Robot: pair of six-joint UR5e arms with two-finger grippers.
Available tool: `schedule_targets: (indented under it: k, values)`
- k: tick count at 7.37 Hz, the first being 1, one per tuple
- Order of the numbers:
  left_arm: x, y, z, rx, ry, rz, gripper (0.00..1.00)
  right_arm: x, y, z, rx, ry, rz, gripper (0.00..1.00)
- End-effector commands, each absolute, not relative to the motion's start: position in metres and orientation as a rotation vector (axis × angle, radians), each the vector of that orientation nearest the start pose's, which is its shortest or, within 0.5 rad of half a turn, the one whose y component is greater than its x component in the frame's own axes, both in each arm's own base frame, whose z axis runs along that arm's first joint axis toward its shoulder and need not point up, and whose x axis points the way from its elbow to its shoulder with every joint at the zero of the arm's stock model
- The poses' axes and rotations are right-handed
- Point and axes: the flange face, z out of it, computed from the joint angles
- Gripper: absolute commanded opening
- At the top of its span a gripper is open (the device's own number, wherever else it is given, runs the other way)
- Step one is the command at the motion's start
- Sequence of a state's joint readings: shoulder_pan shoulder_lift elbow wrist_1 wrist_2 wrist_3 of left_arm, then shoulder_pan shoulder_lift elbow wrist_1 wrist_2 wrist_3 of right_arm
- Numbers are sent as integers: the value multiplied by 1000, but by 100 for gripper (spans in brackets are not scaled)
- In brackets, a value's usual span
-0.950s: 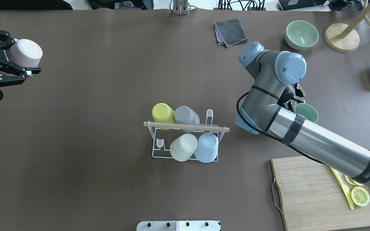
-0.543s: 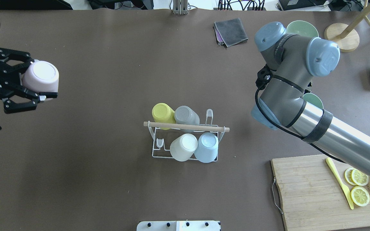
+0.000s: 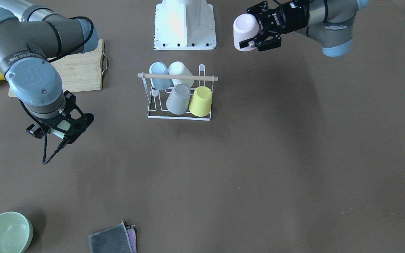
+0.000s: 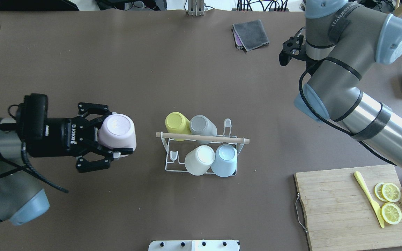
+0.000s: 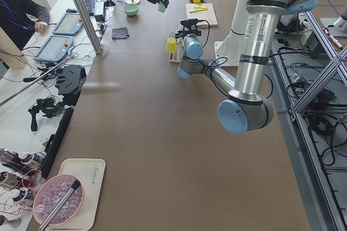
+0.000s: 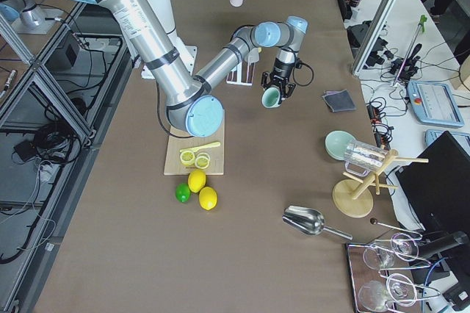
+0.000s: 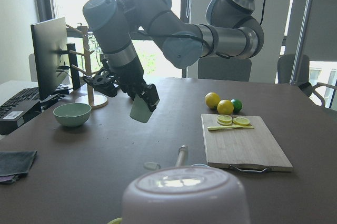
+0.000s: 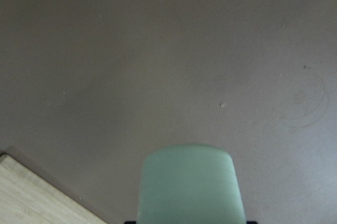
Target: Place cup on cup holder
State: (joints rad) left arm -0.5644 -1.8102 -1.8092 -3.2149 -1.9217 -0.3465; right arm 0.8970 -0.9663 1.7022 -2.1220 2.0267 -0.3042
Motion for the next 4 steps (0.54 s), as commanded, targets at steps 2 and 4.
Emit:
schedule_targets:
  k: [2,4]
  values:
    - [432,-343,220,1610,1564,735,45,-314,-567,293,371,-753,-805,31]
    - [448,-336,236,1726,1500,769,45,-317,-564,272,511,-891,-611,31]
